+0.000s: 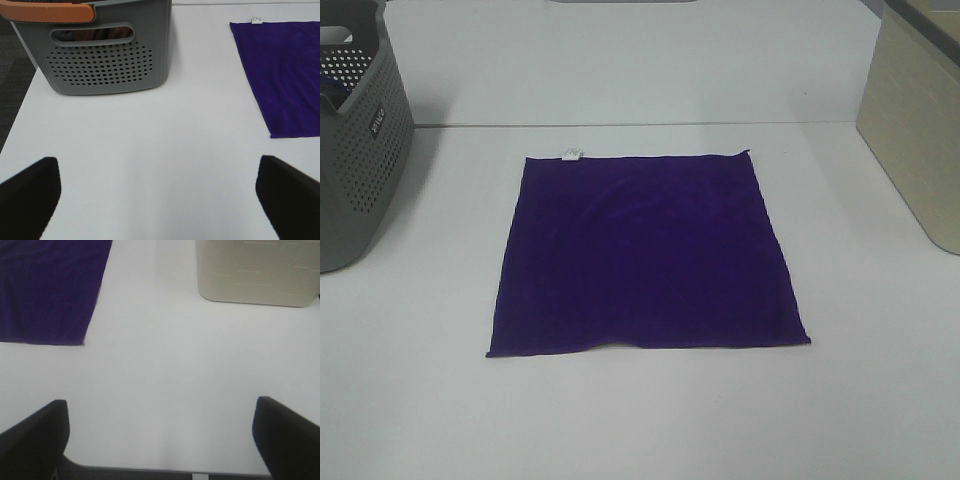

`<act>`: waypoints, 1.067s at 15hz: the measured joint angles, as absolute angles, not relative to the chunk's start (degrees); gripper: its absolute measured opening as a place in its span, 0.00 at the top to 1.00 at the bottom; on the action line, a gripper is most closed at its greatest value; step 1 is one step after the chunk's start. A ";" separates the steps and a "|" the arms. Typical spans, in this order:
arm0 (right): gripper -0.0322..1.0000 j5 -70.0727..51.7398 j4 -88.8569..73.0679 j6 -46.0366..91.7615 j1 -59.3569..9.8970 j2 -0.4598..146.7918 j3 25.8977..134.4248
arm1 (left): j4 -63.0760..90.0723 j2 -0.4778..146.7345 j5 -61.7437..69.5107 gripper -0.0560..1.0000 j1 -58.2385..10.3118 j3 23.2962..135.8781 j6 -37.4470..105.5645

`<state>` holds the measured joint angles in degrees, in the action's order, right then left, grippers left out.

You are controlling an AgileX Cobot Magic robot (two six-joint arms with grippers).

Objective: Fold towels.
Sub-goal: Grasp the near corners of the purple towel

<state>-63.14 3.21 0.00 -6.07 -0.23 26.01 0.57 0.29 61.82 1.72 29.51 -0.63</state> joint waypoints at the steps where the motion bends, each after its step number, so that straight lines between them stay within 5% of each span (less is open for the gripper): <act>1: 0.04 -63.14 3.21 0.00 -6.07 -0.23 26.01 | 0.80 0.00 61.82 0.01 1.72 29.51 -0.63; 16: 0.04 -63.14 2.69 0.34 -6.07 -0.23 26.01 | 2.69 -0.29 61.82 0.01 1.72 29.51 -0.63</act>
<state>-63.14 2.69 0.34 -6.07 -0.23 26.01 2.69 -0.29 61.82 1.72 29.51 -0.63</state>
